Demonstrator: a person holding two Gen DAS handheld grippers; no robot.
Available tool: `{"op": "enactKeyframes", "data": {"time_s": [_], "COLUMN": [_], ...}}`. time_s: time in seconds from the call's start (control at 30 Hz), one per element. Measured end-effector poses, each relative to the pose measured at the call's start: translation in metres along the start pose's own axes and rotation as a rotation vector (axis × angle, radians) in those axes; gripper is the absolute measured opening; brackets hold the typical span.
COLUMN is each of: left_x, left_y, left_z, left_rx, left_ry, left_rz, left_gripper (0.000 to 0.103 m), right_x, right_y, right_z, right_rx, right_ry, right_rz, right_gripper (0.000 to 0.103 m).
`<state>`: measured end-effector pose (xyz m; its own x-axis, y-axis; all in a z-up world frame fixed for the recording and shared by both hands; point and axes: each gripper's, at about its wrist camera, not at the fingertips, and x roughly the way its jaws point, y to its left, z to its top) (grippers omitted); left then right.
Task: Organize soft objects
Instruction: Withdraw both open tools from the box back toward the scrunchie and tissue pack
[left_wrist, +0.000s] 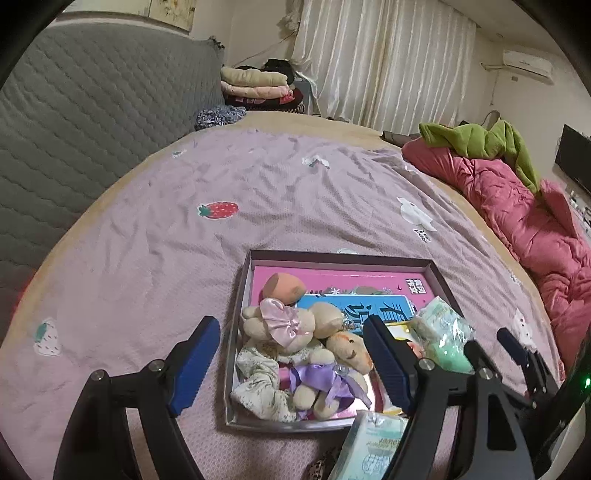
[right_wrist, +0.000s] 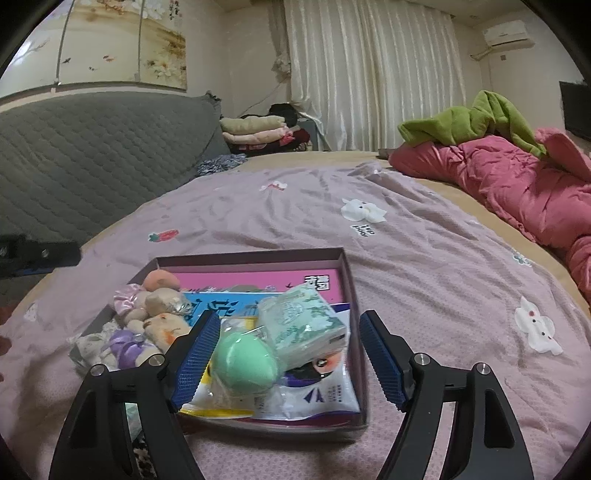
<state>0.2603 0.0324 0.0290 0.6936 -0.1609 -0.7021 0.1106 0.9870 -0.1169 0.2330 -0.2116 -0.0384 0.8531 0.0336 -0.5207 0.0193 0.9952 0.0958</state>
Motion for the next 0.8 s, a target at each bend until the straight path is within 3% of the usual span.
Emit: {"op": "enactKeyframes", "data": {"time_s": [0.37,0.8], "left_x": [-0.02,-0.038], "left_y": [-0.009,-0.013], "left_z": [-0.019,-0.053], "left_rx": [0.028,0.052], "left_ry": [-0.008,0.027], "left_rz": [-0.019,-0.038], "left_gripper": [0.079,0.079], "right_x": [-0.018,-0.05], "right_y": [-0.008,0.009], "right_z": [0.003,-0.002], "right_rx": [0.024,0.006], "right_ry": [-0.063,-0.079], "right_rz": [-0.024,0.036], "right_gripper": [0.08,0.08]}}
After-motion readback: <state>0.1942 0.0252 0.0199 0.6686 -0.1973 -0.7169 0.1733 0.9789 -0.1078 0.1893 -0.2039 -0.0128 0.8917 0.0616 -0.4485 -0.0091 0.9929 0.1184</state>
